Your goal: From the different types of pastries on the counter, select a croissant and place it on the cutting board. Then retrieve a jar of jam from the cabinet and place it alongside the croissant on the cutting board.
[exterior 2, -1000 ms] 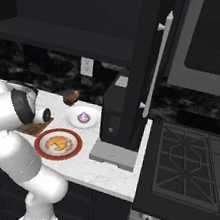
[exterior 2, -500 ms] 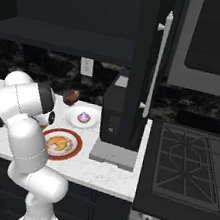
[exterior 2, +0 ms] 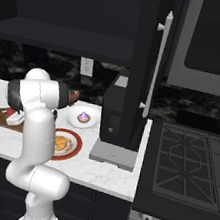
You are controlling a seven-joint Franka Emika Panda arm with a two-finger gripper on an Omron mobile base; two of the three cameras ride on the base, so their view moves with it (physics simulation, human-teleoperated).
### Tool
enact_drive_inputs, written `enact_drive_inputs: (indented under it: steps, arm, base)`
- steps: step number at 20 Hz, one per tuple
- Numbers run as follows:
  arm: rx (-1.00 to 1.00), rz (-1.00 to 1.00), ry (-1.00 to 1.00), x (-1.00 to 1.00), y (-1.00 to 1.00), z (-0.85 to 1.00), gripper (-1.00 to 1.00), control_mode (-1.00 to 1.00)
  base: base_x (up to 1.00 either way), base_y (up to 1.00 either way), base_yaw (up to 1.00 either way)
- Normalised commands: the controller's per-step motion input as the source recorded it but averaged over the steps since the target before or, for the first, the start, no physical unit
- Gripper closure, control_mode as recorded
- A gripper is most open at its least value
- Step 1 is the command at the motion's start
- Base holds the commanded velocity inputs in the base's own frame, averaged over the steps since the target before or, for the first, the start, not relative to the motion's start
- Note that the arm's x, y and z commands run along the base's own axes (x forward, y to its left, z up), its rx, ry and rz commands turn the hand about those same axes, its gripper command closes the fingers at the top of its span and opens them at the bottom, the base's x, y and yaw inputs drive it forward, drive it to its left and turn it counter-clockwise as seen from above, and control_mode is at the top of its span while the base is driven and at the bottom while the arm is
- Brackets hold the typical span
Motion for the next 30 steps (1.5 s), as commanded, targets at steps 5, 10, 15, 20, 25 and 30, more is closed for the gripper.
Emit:
enact_drive_inputs:
  steps: [5,10,15,20,25,30]
  arm:
    - [0.01,0.07,0.02,0.13,0.08,-0.28,1.00,-1.00]
    - [0.00,0.06,0.00,0.04,0.00,-0.36,1.00,-1.00]
    - [0.00,0.04,0.00,0.00,0.00,-0.41,-1.00,-1.00]
    - [0.03,0.01,0.06,0.00,0.00,-0.19,-1.00,-1.00]
    - [0.05,0.00,0.09,0.00,0.00,-0.03,-1.00,-1.00]
    - [0.02,0.00,0.01,-0.02,0.00,0.00,-1.00,-1.00]
  base:
    - [0.00,0.00,0.00]
    - [0.00,0.00,0.00]
    - [0.00,0.00,0.00]
    - [0.00,0.00,0.00]
    - [0.00,0.00,0.00]
    - [0.00,0.00,0.00]
